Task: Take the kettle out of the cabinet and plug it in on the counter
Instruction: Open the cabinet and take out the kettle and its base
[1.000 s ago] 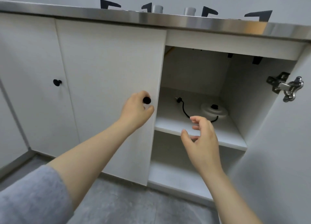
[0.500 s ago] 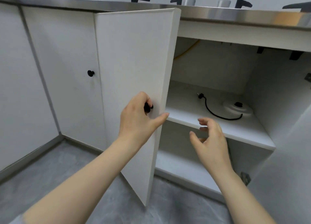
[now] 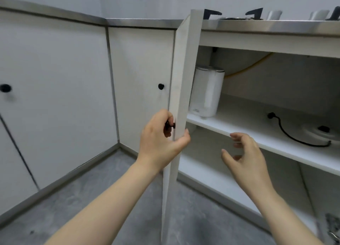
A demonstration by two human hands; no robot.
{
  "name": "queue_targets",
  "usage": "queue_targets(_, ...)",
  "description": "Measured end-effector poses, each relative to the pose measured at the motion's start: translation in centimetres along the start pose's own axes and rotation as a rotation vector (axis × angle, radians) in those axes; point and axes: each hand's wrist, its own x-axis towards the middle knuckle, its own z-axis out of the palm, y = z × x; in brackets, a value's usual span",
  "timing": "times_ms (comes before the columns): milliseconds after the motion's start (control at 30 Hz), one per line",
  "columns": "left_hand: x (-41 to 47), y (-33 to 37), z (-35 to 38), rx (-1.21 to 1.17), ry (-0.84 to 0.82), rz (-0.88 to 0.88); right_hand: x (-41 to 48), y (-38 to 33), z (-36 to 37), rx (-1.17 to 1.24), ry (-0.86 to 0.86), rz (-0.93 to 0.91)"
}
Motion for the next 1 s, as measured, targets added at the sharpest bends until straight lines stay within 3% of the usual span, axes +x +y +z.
queue_targets(333, 1.5, -5.6, -7.4, -0.021, 0.022, -0.07, 0.2, -6.3, 6.3, 0.049, -0.118, -0.065)
queue_targets(467, 1.0, -6.6, -8.6, -0.003, 0.124, -0.181, -0.1, -7.0, 7.5, 0.056, -0.162, -0.054)
queue_targets(667, -3.1, -7.6, -10.1, 0.002, 0.144, -0.359, 0.1, -7.6, 8.6, 0.073, -0.209, -0.056)
queue_targets(833, -6.0, -6.2, -9.5, 0.106, 0.111, -0.234, 0.1, -7.7, 8.9, 0.105, -0.227, -0.062)
queue_targets(1000, -5.6, -5.0, -5.6, 0.03, 0.008, -0.259, -0.1, -5.5, 6.6, 0.086, -0.213, -0.058)
